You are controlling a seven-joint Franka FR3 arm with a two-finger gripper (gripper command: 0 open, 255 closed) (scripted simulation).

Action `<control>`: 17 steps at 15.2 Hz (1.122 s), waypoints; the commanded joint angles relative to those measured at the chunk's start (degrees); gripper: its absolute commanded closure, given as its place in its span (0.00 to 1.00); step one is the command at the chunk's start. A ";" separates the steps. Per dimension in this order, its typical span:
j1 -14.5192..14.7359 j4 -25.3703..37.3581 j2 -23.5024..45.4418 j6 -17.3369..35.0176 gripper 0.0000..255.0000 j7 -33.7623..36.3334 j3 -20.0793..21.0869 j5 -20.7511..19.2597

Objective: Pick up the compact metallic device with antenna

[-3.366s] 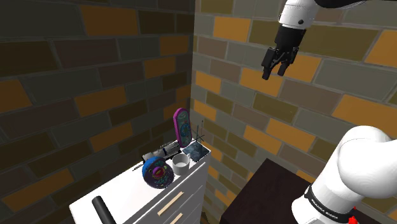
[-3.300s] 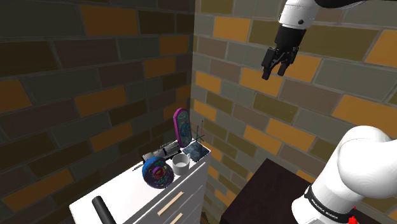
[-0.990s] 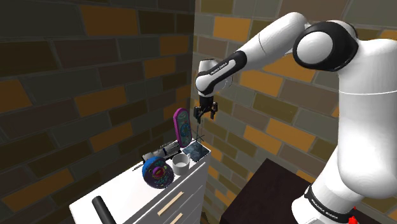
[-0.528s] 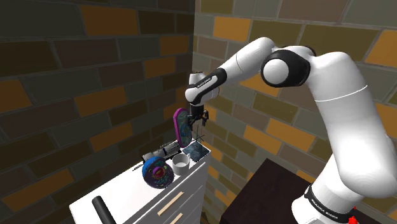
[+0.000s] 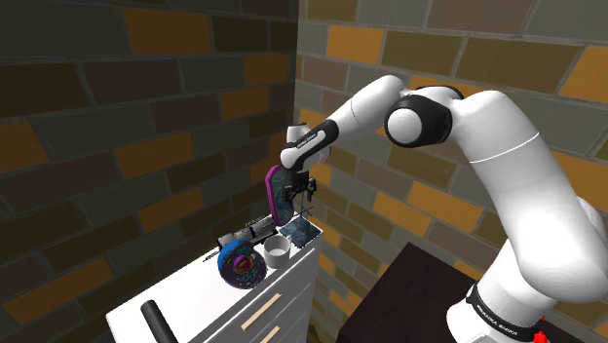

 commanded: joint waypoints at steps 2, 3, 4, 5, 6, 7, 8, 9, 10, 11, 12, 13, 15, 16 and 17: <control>-0.18 0.45 0.99 0.55 0.00 -0.17 0.03 0.06; -0.17 0.38 0.96 0.59 1.00 -0.17 0.03 0.06; -0.18 0.47 1.02 0.56 1.00 -0.17 0.04 0.06; -0.18 0.53 1.04 0.52 1.00 -0.17 0.03 0.06; -0.18 0.53 1.03 0.52 1.00 -0.17 0.03 0.06; -0.18 0.52 1.03 0.53 1.00 -0.17 0.03 0.06; -0.18 0.52 1.03 0.52 1.00 -0.17 0.03 0.06; -0.18 0.53 1.04 0.53 1.00 -0.17 0.04 0.06; -0.17 0.50 1.02 0.54 1.00 -0.16 0.04 0.06; -0.18 0.51 1.03 0.53 1.00 -0.17 0.04 0.06; -0.17 0.45 0.99 0.55 1.00 -0.17 0.03 0.06; -0.15 0.23 0.38 0.17 1.00 -0.15 -0.01 0.02; -0.09 -0.17 -0.81 -0.62 1.00 -0.11 -0.08 -0.05; -0.06 -0.35 -1.40 -1.03 1.00 -0.09 -0.12 -0.09; -0.04 -0.50 -1.97 -1.45 1.00 -0.07 -0.15 -0.13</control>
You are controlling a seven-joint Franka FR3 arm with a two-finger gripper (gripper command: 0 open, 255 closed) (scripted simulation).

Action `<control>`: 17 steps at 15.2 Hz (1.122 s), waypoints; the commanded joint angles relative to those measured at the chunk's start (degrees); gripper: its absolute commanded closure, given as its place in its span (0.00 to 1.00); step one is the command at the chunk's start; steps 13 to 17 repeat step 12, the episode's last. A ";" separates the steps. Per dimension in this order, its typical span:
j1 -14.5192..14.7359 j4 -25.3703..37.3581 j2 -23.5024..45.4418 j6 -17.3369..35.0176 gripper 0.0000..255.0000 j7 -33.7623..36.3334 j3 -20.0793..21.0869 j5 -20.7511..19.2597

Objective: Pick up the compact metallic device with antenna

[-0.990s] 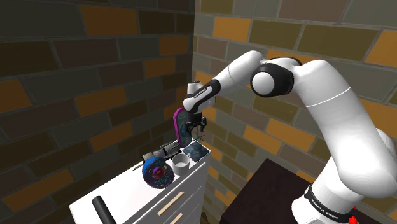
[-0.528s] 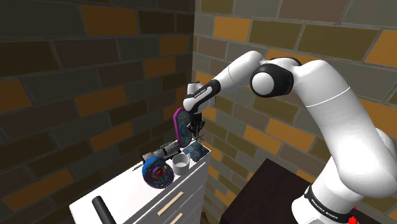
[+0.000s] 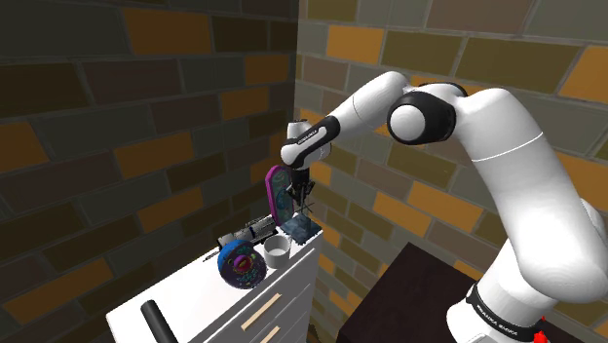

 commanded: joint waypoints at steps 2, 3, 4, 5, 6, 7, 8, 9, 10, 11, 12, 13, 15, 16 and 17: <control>0.03 -0.26 -1.62 -1.34 1.00 0.02 -0.12 -0.12; 0.05 -0.40 -2.18 -1.76 1.00 0.05 -0.15 -0.15; 0.08 -0.50 -2.73 -2.21 1.00 0.07 -0.19 -0.20; 0.10 -0.59 -3.27 -2.66 1.00 0.10 -0.22 -0.24; 0.13 -0.66 -3.80 -3.12 1.00 0.12 -0.26 -0.28; 0.15 -0.69 -4.31 -3.60 1.00 0.15 -0.29 -0.32; 0.17 -0.74 -4.83 -4.07 1.00 0.17 -0.33 -0.36; 0.19 -0.77 -5.33 -4.55 1.00 0.20 -0.36 -0.40; 0.21 -0.81 -5.85 -5.02 1.00 0.23 -0.39 -0.45; 0.22 -0.79 -5.91 -5.10 1.00 0.23 -0.40 -0.45; 0.22 -0.79 -5.91 -5.10 1.00 0.23 -0.40 -0.45; 0.22 -0.79 -5.91 -5.10 1.00 0.23 -0.40 -0.45; 0.22 -0.79 -5.91 -5.10 1.00 0.23 -0.40 -0.45; 0.22 -0.79 -5.91 -5.10 1.00 0.23 -0.40 -0.45; 0.22 -0.79 -5.91 -5.10 1.00 0.23 -0.40 -0.45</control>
